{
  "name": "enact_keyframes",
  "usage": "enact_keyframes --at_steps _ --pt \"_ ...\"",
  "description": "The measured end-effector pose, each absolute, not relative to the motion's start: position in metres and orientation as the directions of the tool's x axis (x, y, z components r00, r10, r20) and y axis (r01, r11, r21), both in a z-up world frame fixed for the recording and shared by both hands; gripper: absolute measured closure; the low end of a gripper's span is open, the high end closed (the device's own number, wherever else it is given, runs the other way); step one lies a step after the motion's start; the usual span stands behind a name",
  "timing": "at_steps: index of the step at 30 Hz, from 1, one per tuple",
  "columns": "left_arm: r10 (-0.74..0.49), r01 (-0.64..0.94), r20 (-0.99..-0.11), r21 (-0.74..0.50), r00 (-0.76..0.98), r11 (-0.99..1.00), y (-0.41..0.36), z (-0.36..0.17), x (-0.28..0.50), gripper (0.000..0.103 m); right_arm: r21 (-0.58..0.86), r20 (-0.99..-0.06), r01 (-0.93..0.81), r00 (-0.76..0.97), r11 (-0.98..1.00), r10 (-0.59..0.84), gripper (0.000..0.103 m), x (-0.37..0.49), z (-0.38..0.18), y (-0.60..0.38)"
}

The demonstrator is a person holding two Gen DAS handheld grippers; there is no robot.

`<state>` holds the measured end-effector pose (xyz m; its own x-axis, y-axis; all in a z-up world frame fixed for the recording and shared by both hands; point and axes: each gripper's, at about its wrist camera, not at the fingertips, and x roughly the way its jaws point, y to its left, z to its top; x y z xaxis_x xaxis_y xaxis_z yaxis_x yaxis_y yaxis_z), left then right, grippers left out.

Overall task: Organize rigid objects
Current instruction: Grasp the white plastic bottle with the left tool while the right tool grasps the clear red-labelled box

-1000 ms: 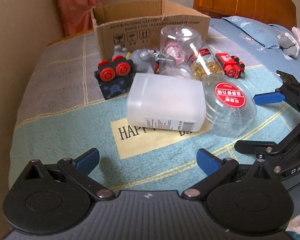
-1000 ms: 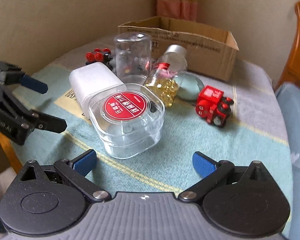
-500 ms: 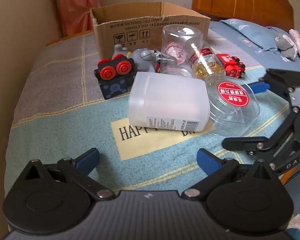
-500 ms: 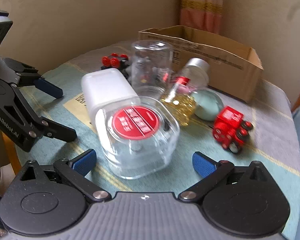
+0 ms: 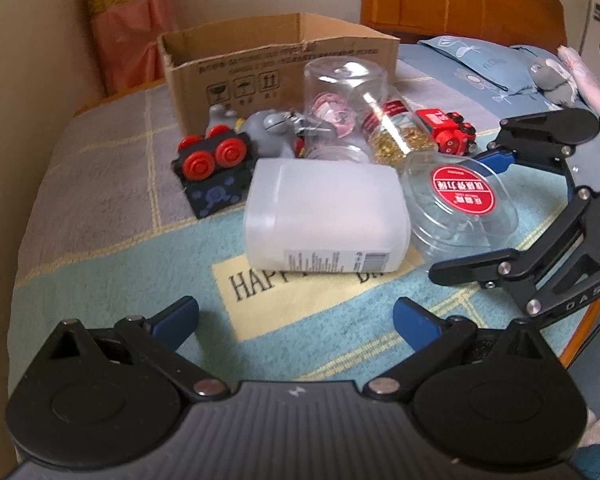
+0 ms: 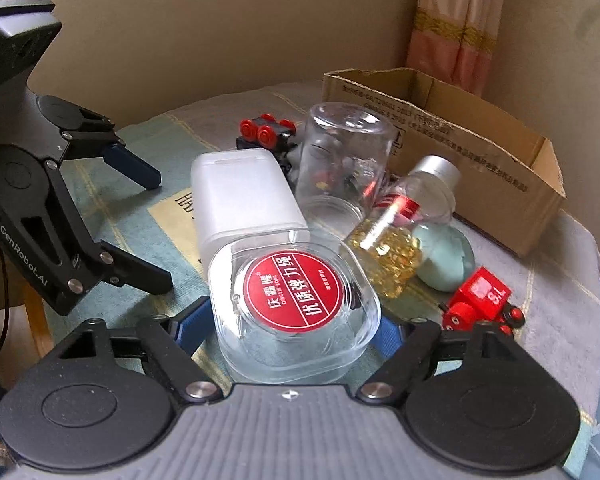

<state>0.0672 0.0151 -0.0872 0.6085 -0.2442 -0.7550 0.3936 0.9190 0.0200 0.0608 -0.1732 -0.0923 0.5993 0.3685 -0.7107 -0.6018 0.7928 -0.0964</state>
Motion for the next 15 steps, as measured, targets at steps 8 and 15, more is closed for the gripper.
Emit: enact_keyframes --at_steps 8,15 --pt "-0.264 0.434 -0.732 0.048 0.628 0.900 0.000 -0.086 0.080 0.001 -0.092 -0.725 -0.518 0.620 0.850 0.300 0.018 0.039 -0.093 -0.197" --pt "-0.277 0.456 -0.712 0.069 0.646 0.887 -0.016 -0.083 0.095 0.004 -0.038 -0.731 -0.473 0.614 0.880 0.298 0.018 0.033 -0.096 -0.212"
